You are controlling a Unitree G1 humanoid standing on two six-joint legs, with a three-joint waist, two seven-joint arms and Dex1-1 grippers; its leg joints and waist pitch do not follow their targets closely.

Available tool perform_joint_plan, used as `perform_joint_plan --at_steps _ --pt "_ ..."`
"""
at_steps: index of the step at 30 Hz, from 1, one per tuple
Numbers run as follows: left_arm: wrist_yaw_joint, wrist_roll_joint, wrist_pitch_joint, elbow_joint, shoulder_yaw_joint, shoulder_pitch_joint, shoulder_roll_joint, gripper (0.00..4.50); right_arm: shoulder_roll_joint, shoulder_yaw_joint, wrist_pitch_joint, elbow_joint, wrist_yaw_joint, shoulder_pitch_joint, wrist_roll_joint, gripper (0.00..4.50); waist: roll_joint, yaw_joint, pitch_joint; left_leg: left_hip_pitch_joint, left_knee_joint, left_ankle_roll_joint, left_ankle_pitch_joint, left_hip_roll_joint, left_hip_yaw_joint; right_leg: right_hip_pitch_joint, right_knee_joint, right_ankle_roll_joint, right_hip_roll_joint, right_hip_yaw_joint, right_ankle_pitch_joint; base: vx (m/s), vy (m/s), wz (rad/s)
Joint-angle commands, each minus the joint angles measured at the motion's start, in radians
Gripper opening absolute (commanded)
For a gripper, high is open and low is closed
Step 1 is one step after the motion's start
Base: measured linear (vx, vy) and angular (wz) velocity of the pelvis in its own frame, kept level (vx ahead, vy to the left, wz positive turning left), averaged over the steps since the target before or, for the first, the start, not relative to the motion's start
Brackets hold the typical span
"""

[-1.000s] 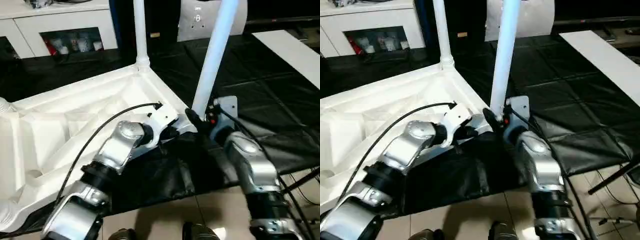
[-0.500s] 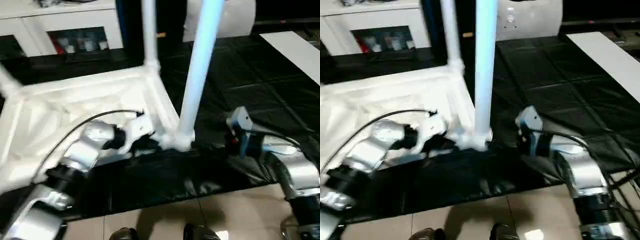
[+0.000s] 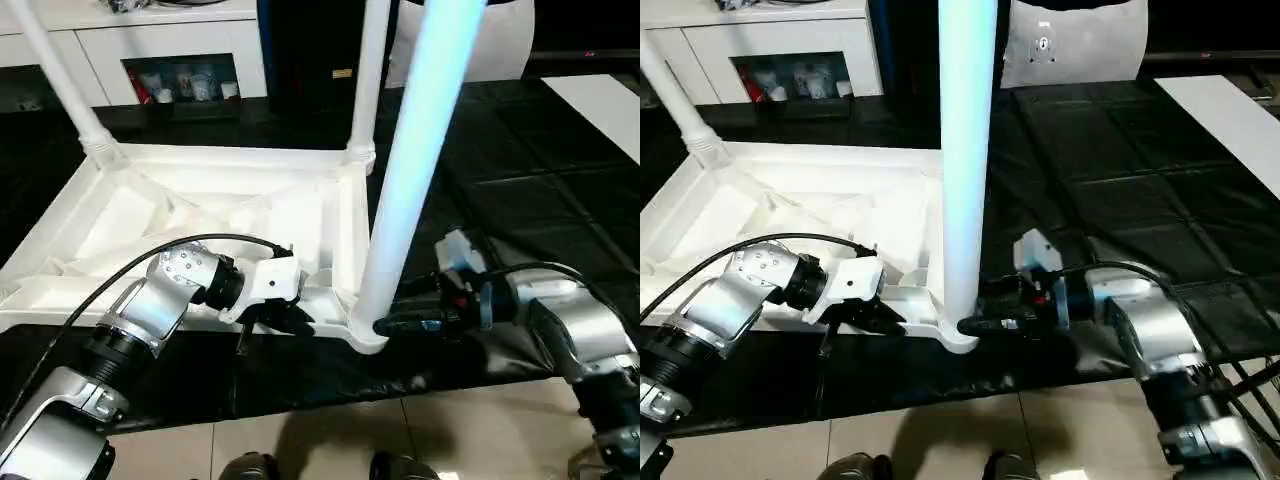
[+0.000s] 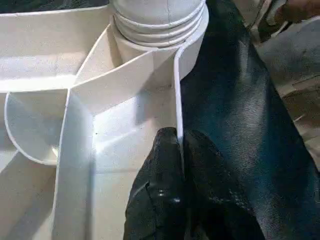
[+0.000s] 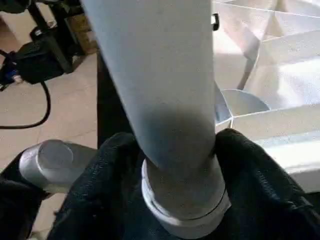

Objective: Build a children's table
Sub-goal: Rotate leg to tighten

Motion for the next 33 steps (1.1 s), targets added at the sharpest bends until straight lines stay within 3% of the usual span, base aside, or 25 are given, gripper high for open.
perform_joint_plan --at_steps 1,5,9,13,14,16,18,19,20,22,24,25,27,28,30,31,32,33 --pt "-0.034 0.005 -0.02 -0.033 -0.041 -0.007 -0.011 0.0 0.007 0.016 -0.009 0.01 0.028 -0.022 -0.003 2.34 -0.016 -0.004 -0.067 0.025 -0.081 0.041 -0.32 0.054 -0.019 0.042 -0.065 -0.202 -0.057 0.048 -0.464 0.0 0.0 0.0" --pt "-0.039 0.006 -0.028 -0.027 -0.043 -0.01 -0.011 0.0 0.008 0.03 -0.014 0.031 0.049 -0.035 -0.01 2.0 -0.016 -0.002 -0.069 0.025 -0.081 0.042 -0.307 0.055 -0.018 0.043 -0.06 -0.213 -0.055 0.048 -0.43 0.0 0.0 0.0" --pt "-0.039 0.006 -0.028 -0.024 -0.041 -0.01 -0.01 0.0 0.005 0.035 0.003 0.019 0.056 -0.029 0.001 1.95 -0.016 -0.001 -0.068 0.026 -0.081 0.04 -0.314 0.055 -0.017 0.042 -0.061 -0.213 -0.056 0.049 -0.433 0.0 0.0 0.0" --pt "-0.001 0.002 0.023 -0.02 -0.019 -0.006 -0.022 0.0 -0.007 0.037 0.05 -0.035 0.057 0.017 0.027 1.92 -0.016 0.003 -0.067 0.028 -0.081 0.044 -0.304 0.056 -0.014 0.042 -0.063 -0.213 -0.054 0.052 -0.428 0.0 0.0 0.0" --pt "0.042 -0.007 0.07 -0.018 0.002 -0.009 -0.044 0.0 0.006 0.022 0.076 -0.068 0.018 0.043 0.044 1.92 -0.011 0.007 -0.067 0.031 -0.081 0.041 -0.309 0.056 -0.014 0.04 -0.064 -0.213 -0.054 0.053 -0.428 0.0 0.0 0.0" --pt "0.046 -0.008 0.075 -0.017 0.004 -0.009 -0.046 0.0 0.007 0.02 0.079 -0.072 0.014 0.045 0.046 1.92 -0.014 0.009 -0.067 0.029 -0.082 0.039 -0.31 0.055 -0.014 0.042 -0.062 -0.215 -0.054 0.052 -0.429 0.0 0.0 0.0" --pt "0.071 -0.012 0.105 -0.02 0.014 -0.011 -0.06 0.0 0.022 0.009 0.102 -0.09 -0.025 0.058 0.052 1.91 -0.016 0.008 -0.065 0.028 -0.085 0.033 -0.325 0.054 -0.015 0.04 -0.065 -0.199 -0.053 0.053 -0.463 0.0 0.0 0.0" --pt "0.133 -0.01 0.161 -0.023 0.031 -0.019 -0.09 0.0 0.069 -0.006 0.123 -0.119 -0.136 0.082 0.032 1.91 -0.015 0.006 -0.062 0.033 -0.085 0.022 -0.351 0.052 -0.016 0.034 -0.07 -0.187 -0.053 0.054 -0.506 0.0 0.0 0.0" --pt "0.16 -0.009 0.186 -0.024 0.038 -0.022 -0.105 0.0 0.092 -0.012 0.133 -0.129 -0.189 0.09 0.02 1.91 -0.013 0.002 -0.059 0.03 -0.087 0.015 -0.355 0.051 -0.016 0.034 -0.072 -0.178 -0.053 0.055 -0.521 0.0 0.0 0.0" --pt "0.196 -0.007 0.215 -0.026 0.047 -0.027 -0.123 0.0 0.122 -0.019 0.146 -0.14 -0.256 0.1 0.004 1.91 -0.018 -0.008 -0.055 0.034 -0.085 0.0 -0.397 0.044 -0.022 0.029 -0.083 -0.139 -0.054 0.048 -0.622 0.0 0.0 0.0" --pt "0.293 0.003 0.283 -0.022 0.068 -0.044 -0.182 0.0 0.218 -0.046 0.183 -0.149 -0.436 0.108 -0.026 1.91 -0.016 -0.024 -0.049 0.038 -0.083 -0.015 -0.434 0.038 -0.027 0.02 -0.096 -0.097 -0.051 0.042 -0.709 0.0 0.0 0.0" --pt "0.293 0.003 0.283 -0.022 0.068 -0.044 -0.182 0.0 0.218 -0.046 0.183 -0.149 -0.436 0.108 -0.026 1.91 -0.018 -0.036 -0.047 0.039 -0.079 -0.019 -0.471 0.032 -0.034 0.021 -0.108 -0.064 -0.052 0.029 -0.773 0.0 0.0 0.0" --pt "0.414 0.018 0.35 -0.003 0.09 -0.073 -0.262 0.0 0.31 -0.054 0.207 -0.155 -0.581 0.103 -0.054 1.91 -0.011 -0.056 -0.042 0.036 -0.085 -0.021 -0.52 0.036 -0.041 0.024 -0.114 -0.042 -0.048 0.02 -0.773 0.0 0.0 0.0" --pt "0.468 0.024 0.373 0.011 0.099 -0.088 -0.299 0.0 0.356 -0.058 0.214 -0.147 -0.656 0.094 -0.074 1.91 -0.002 -0.067 -0.04 0.048 -0.086 -0.03 -0.574 0.037 -0.048 0.02 -0.125 -0.044 -0.045 0.005 -0.762 0.0 0.0 0.0" --pt "0.51 0.03 0.39 0.02 0.107 -0.098 -0.327 0.0 0.394 -0.064 0.22 -0.138 -0.721 0.085 -0.093 1.91 0.008 -0.089 -0.033 0.055 -0.098 -0.036 -0.673 0.046 -0.063 0.036 -0.133 -0.033 -0.039 -0.028 -0.719 0.0 0.0 0.0" --pt "0.577 0.034 0.407 0.034 0.125 -0.113 -0.366 0.0 0.448 -0.085 0.232 -0.115 -0.822 0.07 -0.114 1.91 0.015 -0.099 -0.026 0.031 -0.127 -0.048 -0.75 0.063 -0.077 0.067 -0.101 -0.034 -0.035 -0.037 -0.638 0.0 0.0 0.0" --pt "0.577 0.034 0.407 0.034 0.125 -0.113 -0.366 0.0 0.448 -0.085 0.232 -0.115 -0.822 0.07 -0.114 1.91 0.028 -0.082 -0.013 -0.008 -0.21 -0.065 -0.879 0.103 -0.07 0.109 0.036 -0.063 -0.01 -0.026 -0.444 -0.094 0.013 0.05" --pt "0.692 0.042 0.417 0.065 0.158 -0.143 -0.433 0.0 0.548 -0.146 0.221 -0.042 -1.007 0.025 -0.127 1.91 0.023 -0.016 -0.012 -0.051 -0.252 -0.042 -0.897 0.112 -0.024 0.12 0.15 -0.054 0.004 0.008 -0.25 -0.094 0.013 0.05"
